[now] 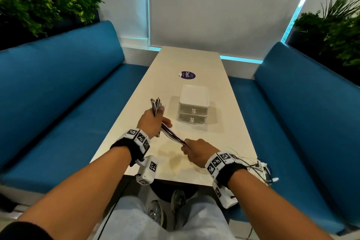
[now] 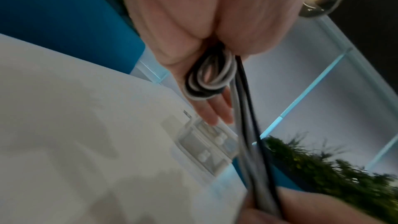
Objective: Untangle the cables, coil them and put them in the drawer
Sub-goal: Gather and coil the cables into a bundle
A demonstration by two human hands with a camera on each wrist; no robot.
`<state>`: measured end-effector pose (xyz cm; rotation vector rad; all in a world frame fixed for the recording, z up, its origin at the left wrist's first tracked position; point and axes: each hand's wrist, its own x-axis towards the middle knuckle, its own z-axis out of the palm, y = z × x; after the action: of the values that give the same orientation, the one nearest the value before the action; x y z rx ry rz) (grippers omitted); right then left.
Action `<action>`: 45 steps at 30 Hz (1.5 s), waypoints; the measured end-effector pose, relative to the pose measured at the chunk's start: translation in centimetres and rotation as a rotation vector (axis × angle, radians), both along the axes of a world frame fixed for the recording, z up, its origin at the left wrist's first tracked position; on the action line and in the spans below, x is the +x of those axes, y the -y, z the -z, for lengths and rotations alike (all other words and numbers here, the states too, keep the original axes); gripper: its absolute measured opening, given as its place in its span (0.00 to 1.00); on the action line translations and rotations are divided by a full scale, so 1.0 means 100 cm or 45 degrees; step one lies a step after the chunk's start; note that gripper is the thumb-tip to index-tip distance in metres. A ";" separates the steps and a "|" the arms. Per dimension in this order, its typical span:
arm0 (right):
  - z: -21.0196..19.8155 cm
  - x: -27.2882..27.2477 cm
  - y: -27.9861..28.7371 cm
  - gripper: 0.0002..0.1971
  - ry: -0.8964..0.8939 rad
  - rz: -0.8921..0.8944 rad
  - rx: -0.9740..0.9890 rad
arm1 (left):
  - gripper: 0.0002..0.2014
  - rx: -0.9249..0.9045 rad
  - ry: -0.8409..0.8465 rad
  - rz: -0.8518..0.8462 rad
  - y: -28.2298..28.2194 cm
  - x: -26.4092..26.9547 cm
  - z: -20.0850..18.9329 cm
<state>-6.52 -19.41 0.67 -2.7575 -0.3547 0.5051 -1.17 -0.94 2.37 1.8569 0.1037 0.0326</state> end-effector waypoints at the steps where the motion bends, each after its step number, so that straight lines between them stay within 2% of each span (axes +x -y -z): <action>1: 0.006 -0.001 0.000 0.12 -0.021 0.000 -0.011 | 0.27 -0.111 -0.018 0.045 0.004 -0.003 -0.002; 3: 0.014 -0.001 -0.001 0.13 -0.033 -0.024 -0.010 | 0.26 -0.207 -0.016 0.099 0.014 -0.007 -0.004; 6: 0.014 0.001 -0.001 0.15 0.012 -0.042 0.021 | 0.22 -0.161 -0.019 0.040 0.022 -0.007 -0.009; 8: 0.008 0.004 0.003 0.17 0.047 -0.048 0.021 | 0.18 -0.237 -0.051 -0.023 0.024 -0.004 -0.011; 10: 0.002 0.005 0.008 0.18 0.071 -0.058 0.013 | 0.18 -0.214 -0.057 -0.002 0.029 -0.003 -0.013; 16: 0.001 0.006 0.037 0.16 0.113 -0.098 -0.109 | 0.22 0.318 -0.018 0.204 0.021 -0.003 -0.003; 21: 0.001 0.004 0.041 0.19 0.232 -0.088 -0.246 | 0.20 0.787 0.005 0.450 0.028 -0.016 0.008; 26: -0.006 0.008 0.032 0.21 0.287 -0.042 -0.281 | 0.21 0.909 0.114 0.599 0.030 -0.023 0.007; 29: -0.009 0.011 0.025 0.20 0.325 -0.080 -0.302 | 0.24 0.889 0.052 0.653 0.025 -0.025 0.010; 31: -0.009 0.012 0.022 0.16 0.344 -0.098 -0.318 | 0.19 0.846 0.033 0.693 0.023 -0.027 0.010; 33: -0.009 0.012 0.020 0.17 0.345 -0.091 -0.309 | 0.16 0.873 0.029 0.746 0.022 -0.029 0.008; 37: -0.008 0.010 0.019 0.17 0.387 -0.060 -0.284 | 0.12 1.155 0.067 0.735 0.025 -0.027 0.001; 42: -0.010 0.010 0.032 0.12 0.312 0.061 0.032 | 0.08 1.501 0.223 0.756 0.030 -0.025 -0.005; 45: -0.009 0.008 0.038 0.16 0.175 0.135 -0.049 | 0.08 1.664 0.268 0.772 0.031 -0.027 0.001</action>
<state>-5.73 -23.23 1.60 -2.8379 -0.2305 0.3004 -3.87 -4.07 2.23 3.0798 -0.8106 -0.1643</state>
